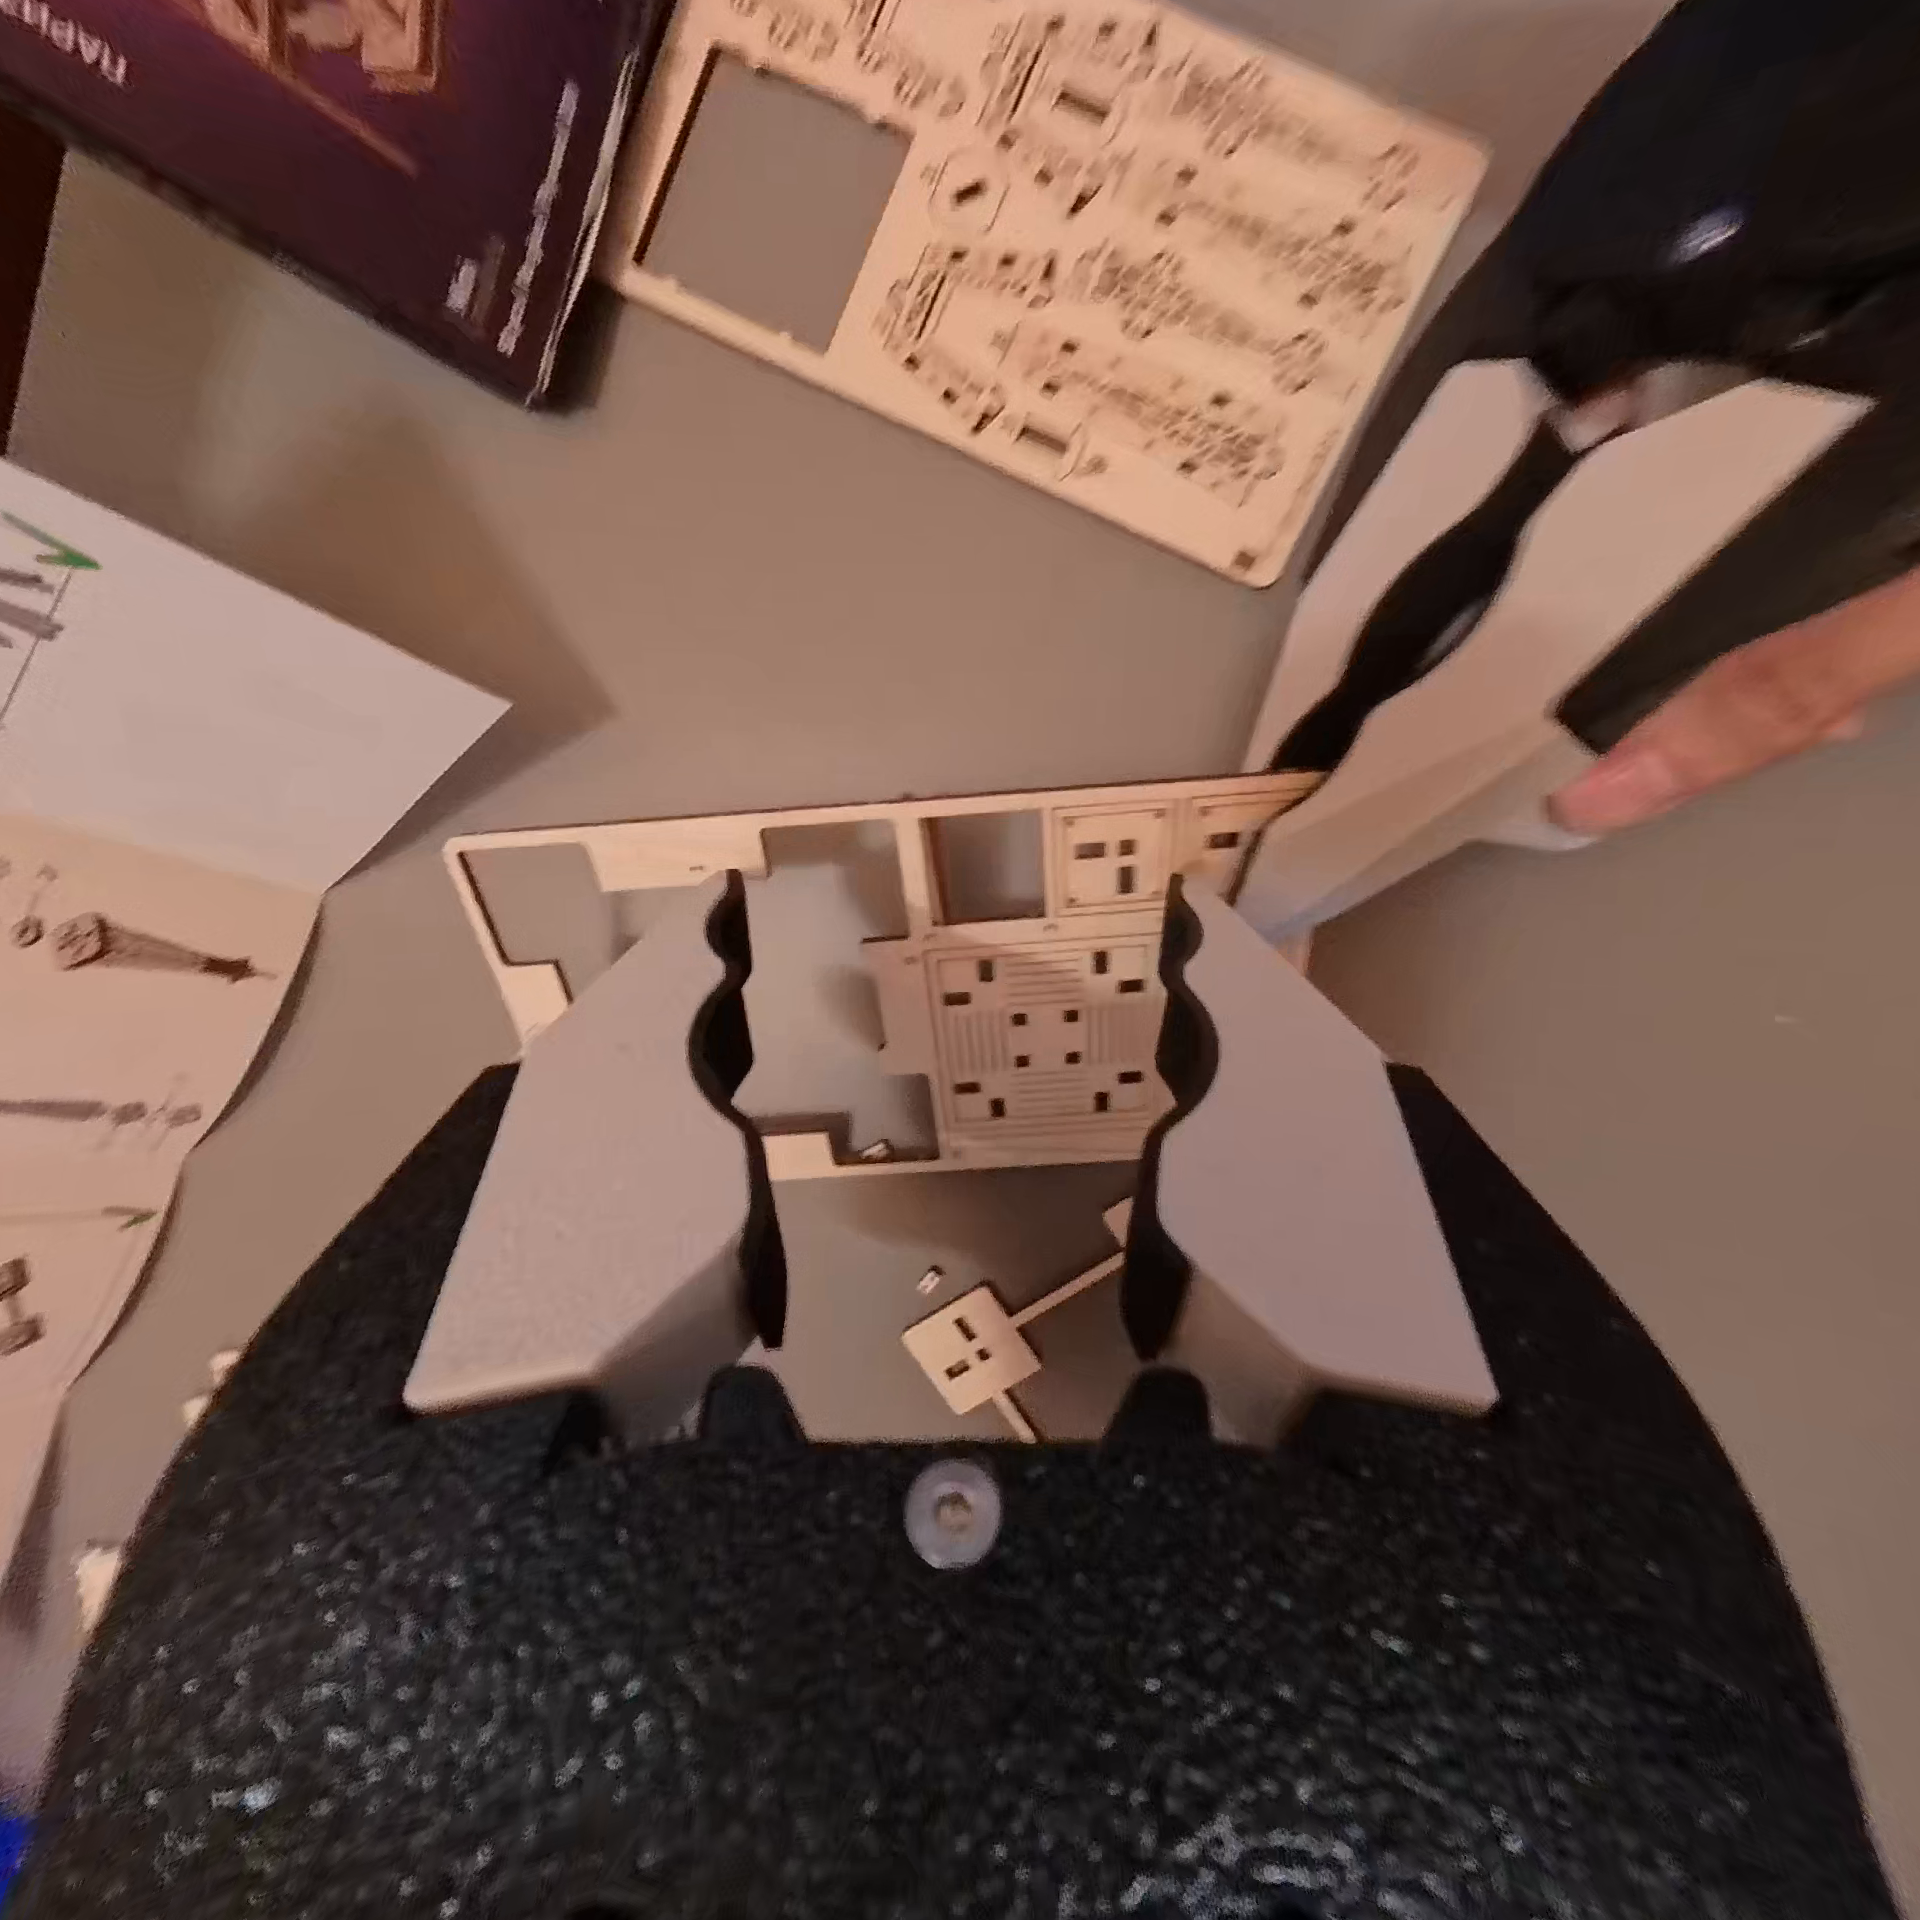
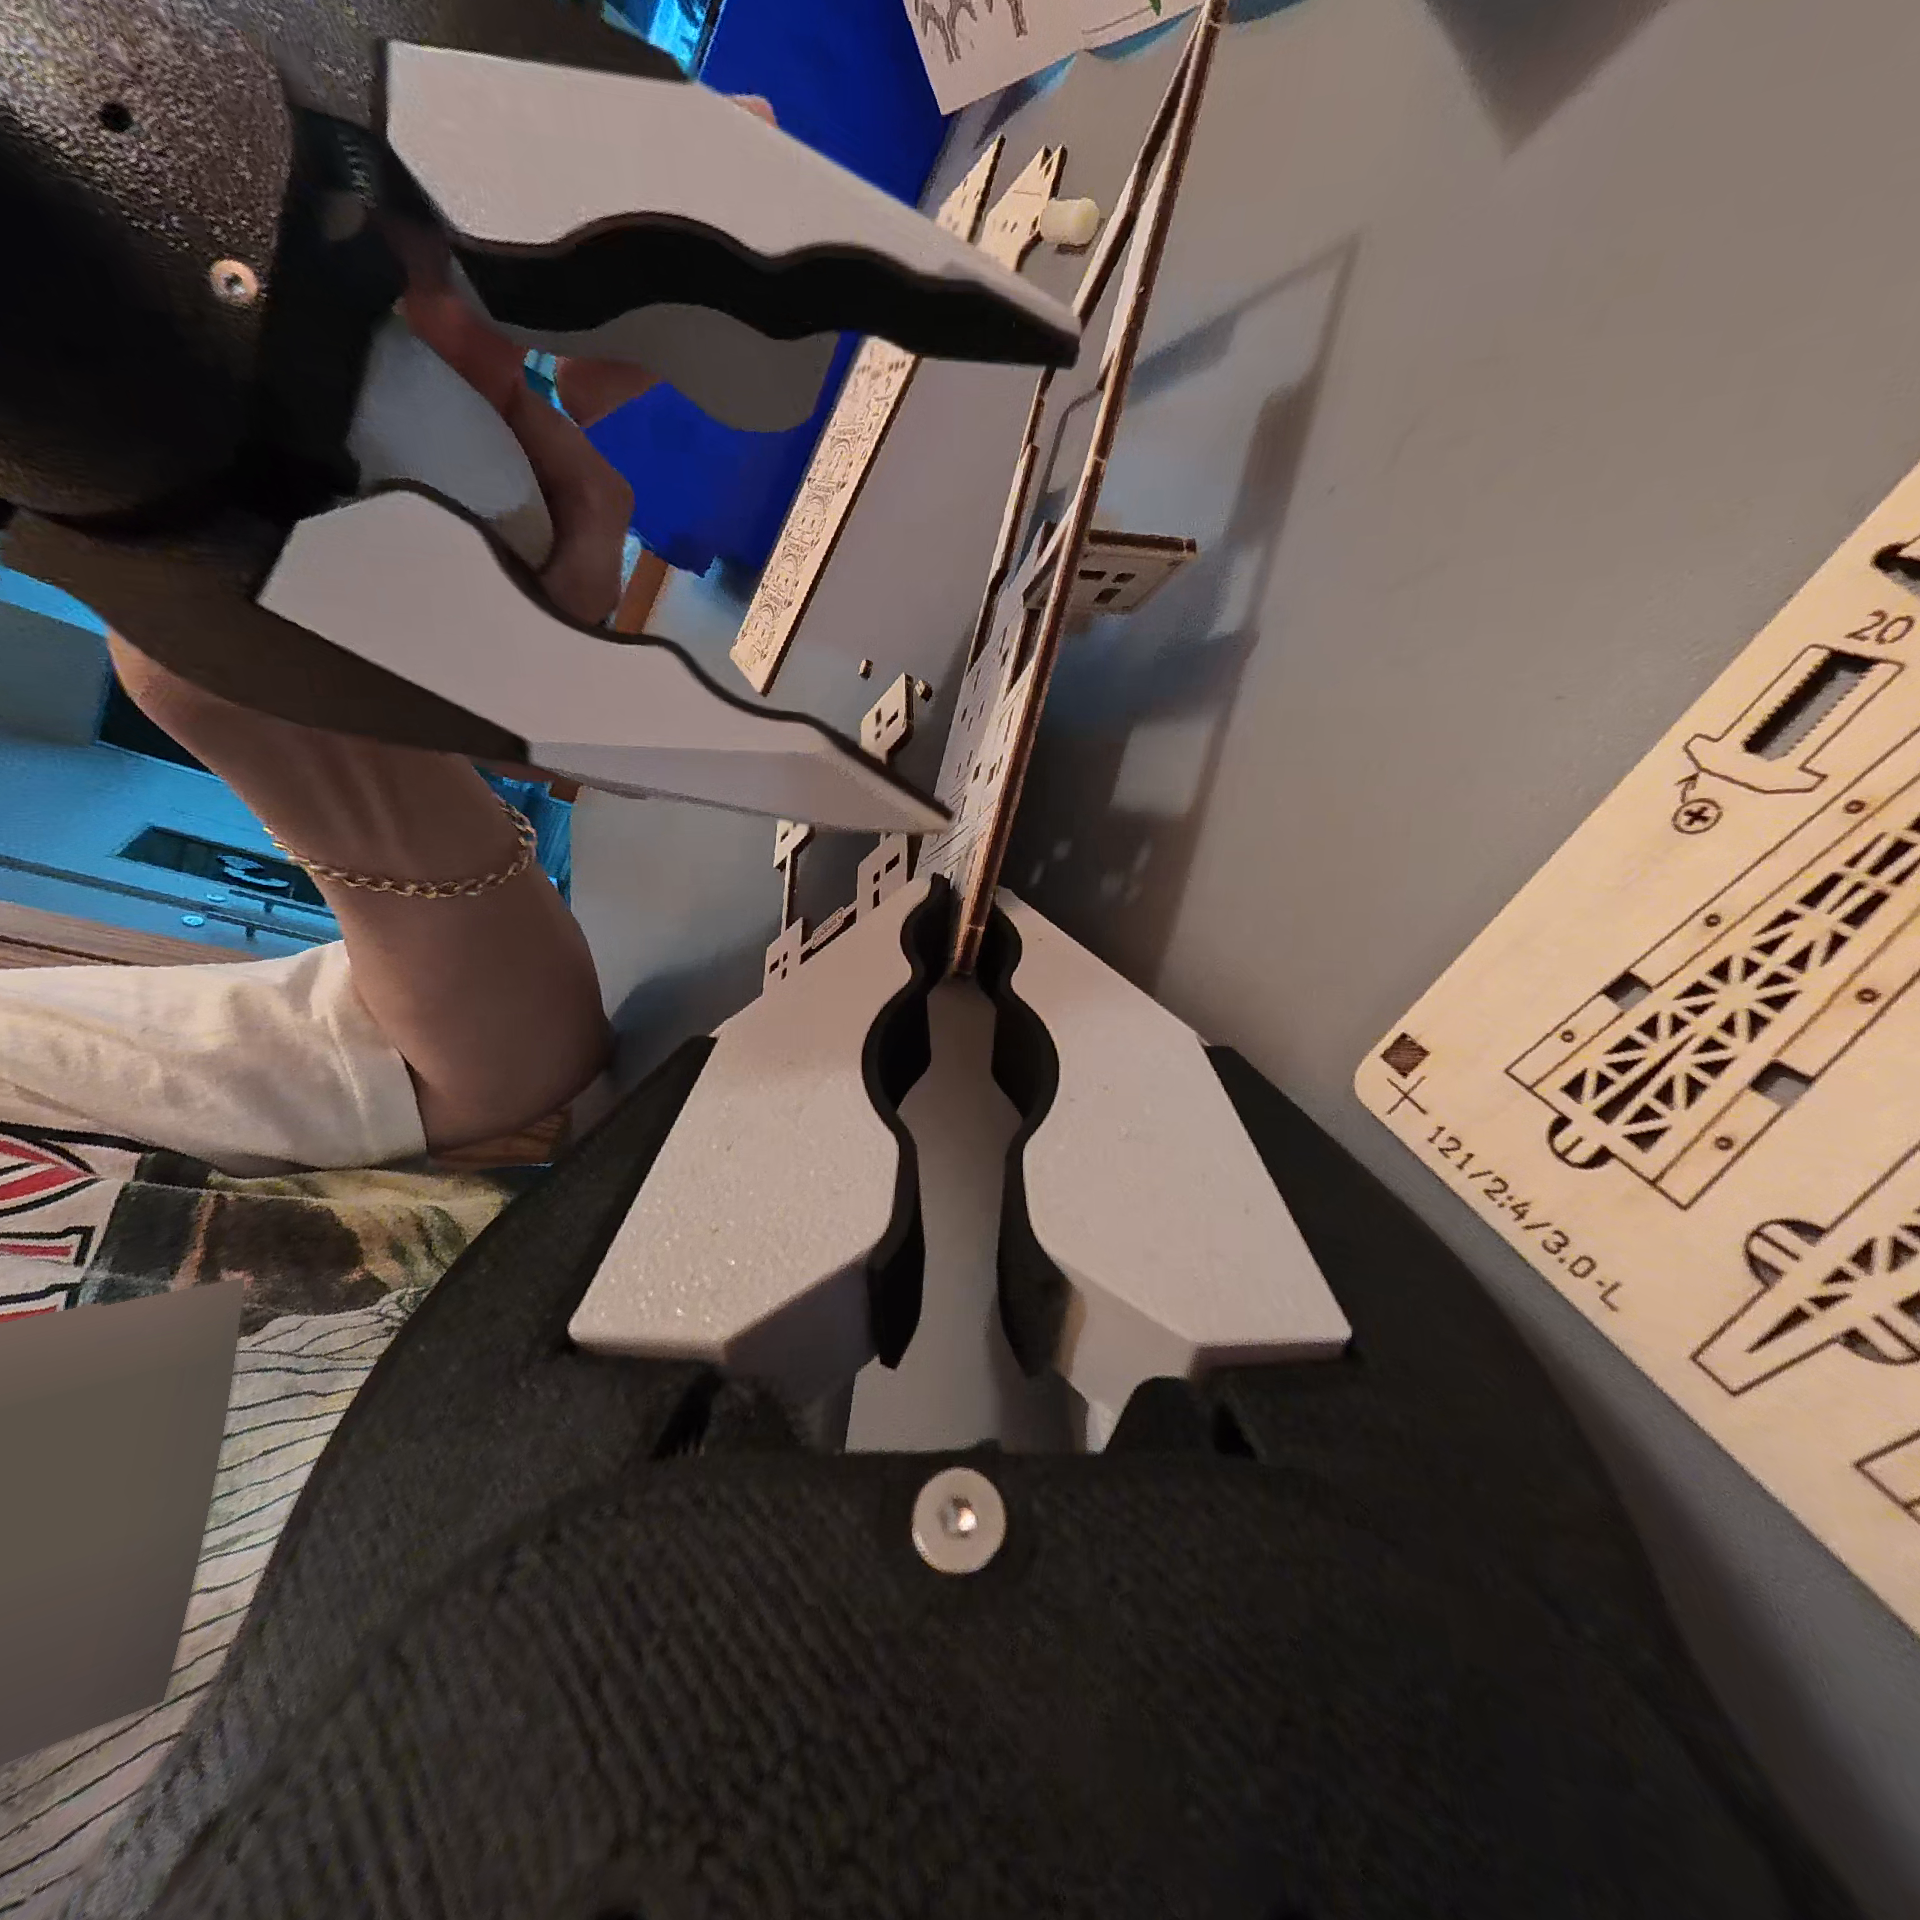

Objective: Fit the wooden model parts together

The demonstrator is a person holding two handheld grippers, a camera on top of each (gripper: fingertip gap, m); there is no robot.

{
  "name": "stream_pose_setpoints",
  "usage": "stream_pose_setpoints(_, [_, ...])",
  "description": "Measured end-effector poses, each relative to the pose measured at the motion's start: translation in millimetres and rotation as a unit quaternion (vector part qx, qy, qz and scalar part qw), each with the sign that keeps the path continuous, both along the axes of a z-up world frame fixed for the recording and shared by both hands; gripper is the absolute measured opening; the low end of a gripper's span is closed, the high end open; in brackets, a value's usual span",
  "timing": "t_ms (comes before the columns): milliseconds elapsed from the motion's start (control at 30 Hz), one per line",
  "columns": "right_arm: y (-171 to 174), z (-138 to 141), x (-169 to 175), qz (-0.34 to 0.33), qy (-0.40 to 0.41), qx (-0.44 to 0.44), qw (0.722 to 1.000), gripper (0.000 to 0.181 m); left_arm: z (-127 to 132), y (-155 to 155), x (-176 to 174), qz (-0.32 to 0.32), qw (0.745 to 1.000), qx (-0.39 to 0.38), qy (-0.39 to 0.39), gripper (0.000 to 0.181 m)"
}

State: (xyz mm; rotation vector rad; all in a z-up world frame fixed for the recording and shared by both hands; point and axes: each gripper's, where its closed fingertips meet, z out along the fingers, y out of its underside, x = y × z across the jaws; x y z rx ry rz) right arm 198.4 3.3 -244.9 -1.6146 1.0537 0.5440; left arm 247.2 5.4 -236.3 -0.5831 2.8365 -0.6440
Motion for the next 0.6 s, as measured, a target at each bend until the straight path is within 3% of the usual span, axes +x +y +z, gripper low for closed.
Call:
stream_pose_setpoints(500, [0.0,-1.4,-0.4,0.001,0.002,-0.004,1.000,0.003,-6.2,5.3,3.5,0.001,1.000,0.021,-0.007,0.083])
stream_pose_setpoints(600, [-0.3,-3.1,0.2,-0.002,0.005,-0.011,1.000,0.004,-8.6,2.9,0.6,-0.005,1.000,0.024,-0.001,0.074])
